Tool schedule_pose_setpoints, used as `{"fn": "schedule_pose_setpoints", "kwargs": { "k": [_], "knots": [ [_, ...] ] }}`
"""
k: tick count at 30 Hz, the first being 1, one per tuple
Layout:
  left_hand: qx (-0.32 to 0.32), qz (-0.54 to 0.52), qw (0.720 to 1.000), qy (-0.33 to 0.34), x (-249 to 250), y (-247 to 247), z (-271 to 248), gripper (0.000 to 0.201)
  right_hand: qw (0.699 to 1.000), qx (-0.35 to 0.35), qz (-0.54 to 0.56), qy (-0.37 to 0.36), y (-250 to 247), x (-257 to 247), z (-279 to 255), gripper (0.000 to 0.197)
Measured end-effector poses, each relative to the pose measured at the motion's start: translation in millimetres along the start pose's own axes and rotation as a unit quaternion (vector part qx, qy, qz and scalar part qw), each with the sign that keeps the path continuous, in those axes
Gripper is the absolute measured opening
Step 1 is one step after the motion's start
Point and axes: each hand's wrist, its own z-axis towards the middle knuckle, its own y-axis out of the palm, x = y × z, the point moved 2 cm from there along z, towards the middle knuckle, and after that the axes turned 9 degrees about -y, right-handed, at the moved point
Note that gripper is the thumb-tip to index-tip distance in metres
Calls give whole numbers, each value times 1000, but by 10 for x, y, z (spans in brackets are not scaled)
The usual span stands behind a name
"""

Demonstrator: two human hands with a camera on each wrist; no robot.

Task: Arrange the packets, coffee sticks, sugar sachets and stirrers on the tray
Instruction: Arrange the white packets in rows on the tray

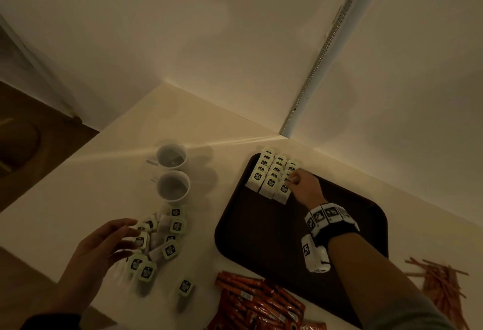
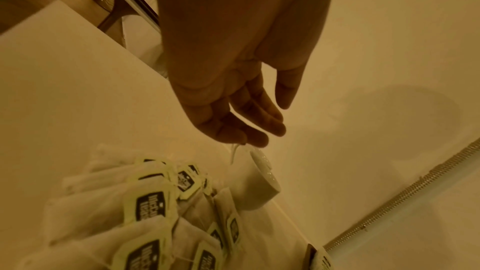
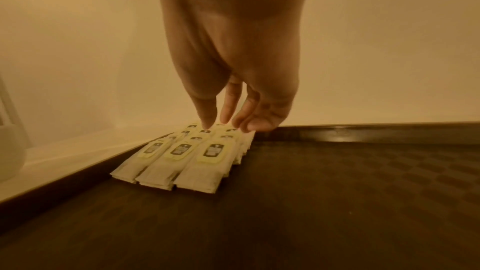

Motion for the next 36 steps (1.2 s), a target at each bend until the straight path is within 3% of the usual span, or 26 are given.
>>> {"fn": "schedule_pose_setpoints", "kwargs": {
  "k": [2,4,7,10,12,17,20,22,24,25,30,33,36],
  "knots": [
    [5,5,1000,2,16,-20,-42,21,998,39,-10,-41,-10,-181,-84,25],
    [10,13,1000,8,29,-39,-69,21,991,43,12,-128,75,-473,-272,21],
    [20,36,999,14,21,-45,-81,21,949,-107,26,-295,423,-935,-744,18],
    [20,69,997,14,-23,-50,-50,18,861,-308,-38,-403,856,-1232,-1273,25],
    [26,129,991,27,-58,-61,-16,13,804,-370,-94,-456,1146,-1315,-1539,34],
    [56,373,920,104,-205,-19,21,9,773,-387,-209,-457,1617,-1358,-1800,52],
    [44,474,871,124,-313,64,72,22,754,-387,-261,-462,1700,-1373,-1793,53],
    [29,560,819,121,-337,180,98,35,753,-379,-279,-461,1710,-1375,-1771,49],
    [33,649,755,84,-346,272,101,51,757,-372,-288,-453,1696,-1363,-1743,46],
    [46,672,737,63,-340,285,92,60,765,-374,-281,-443,1677,-1361,-1727,44],
    [97,716,691,-13,-438,171,49,73,850,-361,-116,-365,1545,-1438,-1626,33],
    [99,723,684,-16,-508,154,44,61,886,-328,-39,-327,1552,-1553,-1523,37],
    [98,722,685,-14,-528,149,46,44,894,-308,-71,-317,1634,-1619,-1412,44]
  ]
}}
